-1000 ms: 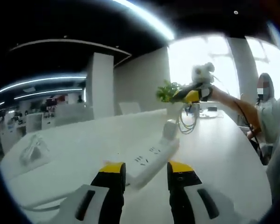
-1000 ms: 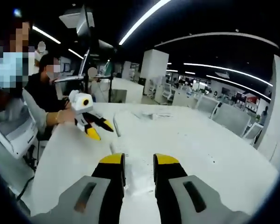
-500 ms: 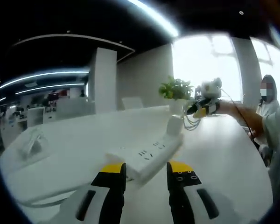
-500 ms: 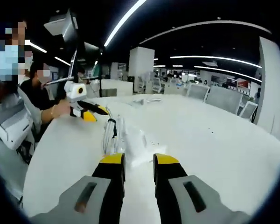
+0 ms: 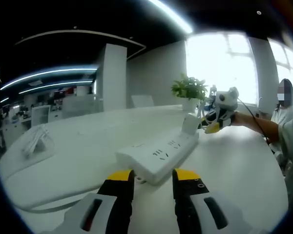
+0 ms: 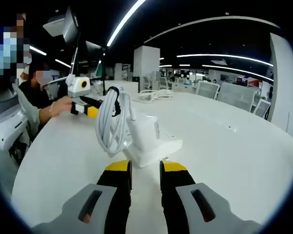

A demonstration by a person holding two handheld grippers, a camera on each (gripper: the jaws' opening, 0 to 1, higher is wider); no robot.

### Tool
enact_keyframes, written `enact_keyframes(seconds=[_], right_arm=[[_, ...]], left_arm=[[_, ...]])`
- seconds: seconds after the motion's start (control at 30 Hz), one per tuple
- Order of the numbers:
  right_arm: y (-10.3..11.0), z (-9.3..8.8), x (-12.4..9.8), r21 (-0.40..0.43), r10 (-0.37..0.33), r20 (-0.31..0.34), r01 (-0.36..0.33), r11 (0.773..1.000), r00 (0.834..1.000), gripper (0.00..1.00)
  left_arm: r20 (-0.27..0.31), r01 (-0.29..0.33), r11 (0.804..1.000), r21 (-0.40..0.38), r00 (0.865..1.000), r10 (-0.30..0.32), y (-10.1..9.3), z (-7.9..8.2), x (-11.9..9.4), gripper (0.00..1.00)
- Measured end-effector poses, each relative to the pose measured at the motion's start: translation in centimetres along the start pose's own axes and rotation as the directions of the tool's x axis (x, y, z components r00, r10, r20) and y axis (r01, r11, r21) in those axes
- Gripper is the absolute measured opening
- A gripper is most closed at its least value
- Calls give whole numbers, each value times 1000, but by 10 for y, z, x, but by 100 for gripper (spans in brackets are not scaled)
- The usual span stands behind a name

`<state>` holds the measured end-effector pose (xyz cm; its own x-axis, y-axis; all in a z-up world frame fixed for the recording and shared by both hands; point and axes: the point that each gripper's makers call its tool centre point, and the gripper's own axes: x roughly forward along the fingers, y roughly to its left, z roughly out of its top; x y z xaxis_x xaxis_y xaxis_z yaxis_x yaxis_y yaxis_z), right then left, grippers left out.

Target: Straighten the power strip on the desk, plug the charger into it

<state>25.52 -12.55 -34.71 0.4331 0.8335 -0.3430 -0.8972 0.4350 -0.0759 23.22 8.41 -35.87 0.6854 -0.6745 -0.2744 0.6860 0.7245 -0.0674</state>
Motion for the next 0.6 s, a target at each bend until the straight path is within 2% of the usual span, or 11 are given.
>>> enact_keyframes(seconds=[0.47, 0.6], right_arm=[[9, -5, 18, -21, -20, -12, 19, 1000, 1000, 20], [7, -6, 21, -22, -32, -9, 32, 999, 999, 18]], left_arm=[[-44, 9, 1000, 14, 999, -8, 1, -7, 9, 29], [-34, 10, 1000, 16, 999, -9, 1, -4, 11, 28]])
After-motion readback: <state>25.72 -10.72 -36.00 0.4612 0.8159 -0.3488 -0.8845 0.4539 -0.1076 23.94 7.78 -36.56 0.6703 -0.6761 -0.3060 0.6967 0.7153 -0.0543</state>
